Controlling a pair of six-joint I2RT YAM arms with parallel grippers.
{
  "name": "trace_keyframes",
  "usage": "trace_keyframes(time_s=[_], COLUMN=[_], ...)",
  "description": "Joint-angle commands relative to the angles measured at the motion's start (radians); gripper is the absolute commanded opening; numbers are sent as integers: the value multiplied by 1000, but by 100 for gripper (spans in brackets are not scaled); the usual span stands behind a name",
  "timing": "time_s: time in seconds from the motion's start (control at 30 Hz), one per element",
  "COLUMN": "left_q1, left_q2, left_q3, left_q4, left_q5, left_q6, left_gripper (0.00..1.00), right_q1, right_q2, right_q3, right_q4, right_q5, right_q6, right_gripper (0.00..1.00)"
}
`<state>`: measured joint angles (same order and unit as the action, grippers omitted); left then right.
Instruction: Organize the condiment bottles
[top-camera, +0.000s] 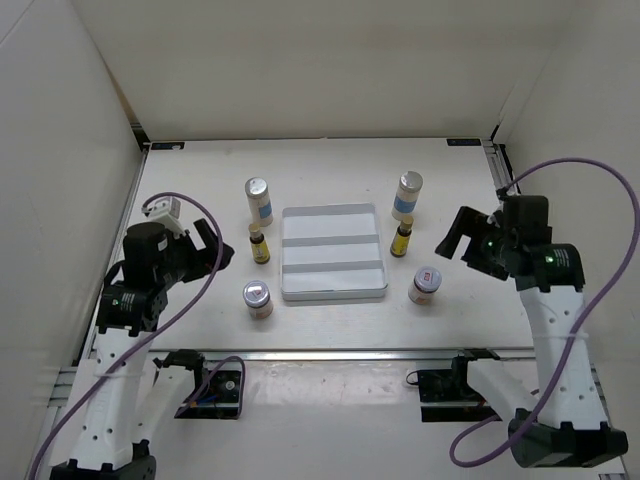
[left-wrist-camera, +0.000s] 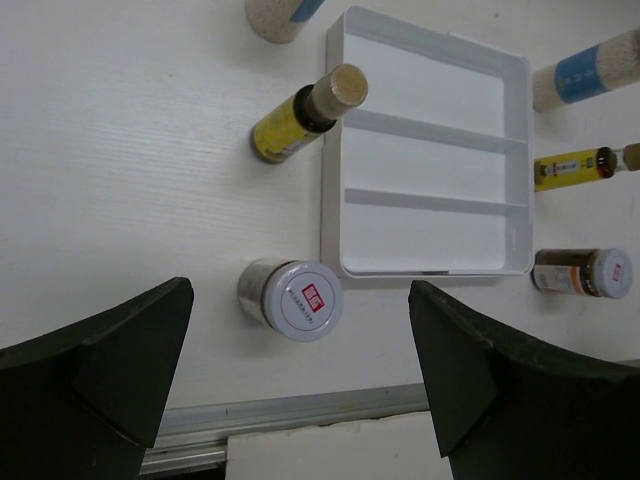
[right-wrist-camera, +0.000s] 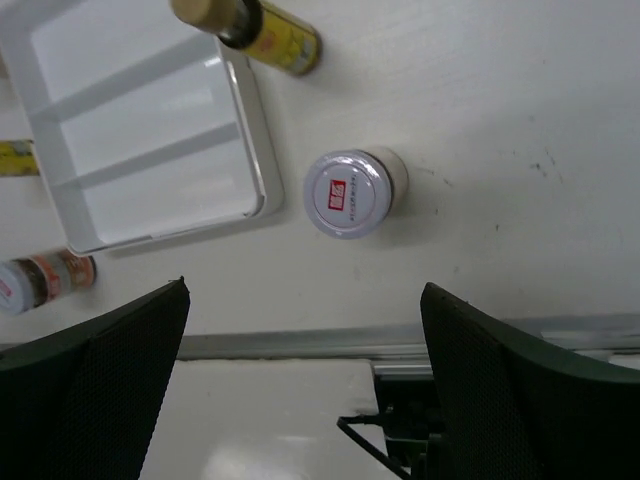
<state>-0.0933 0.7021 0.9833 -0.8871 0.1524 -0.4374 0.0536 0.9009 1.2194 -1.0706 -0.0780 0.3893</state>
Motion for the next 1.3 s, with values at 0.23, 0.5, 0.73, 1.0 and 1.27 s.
trace_keyframes(time_s=[0.23,0.5,0.73,1.0,1.27], left_q1=[-19,-52,-126,-180,-189], left_q2=[69,5,-32,-32,-41], left_q3=[-25,-57,-75,-84,-84], left_q4=[9,60,79,79,70], left_q5=[-90,-34,-86,-116,-136], left_q6=[28,63,43,25,16], left_gripper=[100,100,100,100,100], right_q1=[-1,-1,18,134,193], right_q2=[91,197,288,357,481], right_q3=[-70,-81,-81,-96,-184], right_q4=[-69,-94,-74,-20,127], right_q5=[-9,-74,-25,92,165], right_q6=[-52,-61,-43,52,85], right_gripper=[99,99,99,99,99])
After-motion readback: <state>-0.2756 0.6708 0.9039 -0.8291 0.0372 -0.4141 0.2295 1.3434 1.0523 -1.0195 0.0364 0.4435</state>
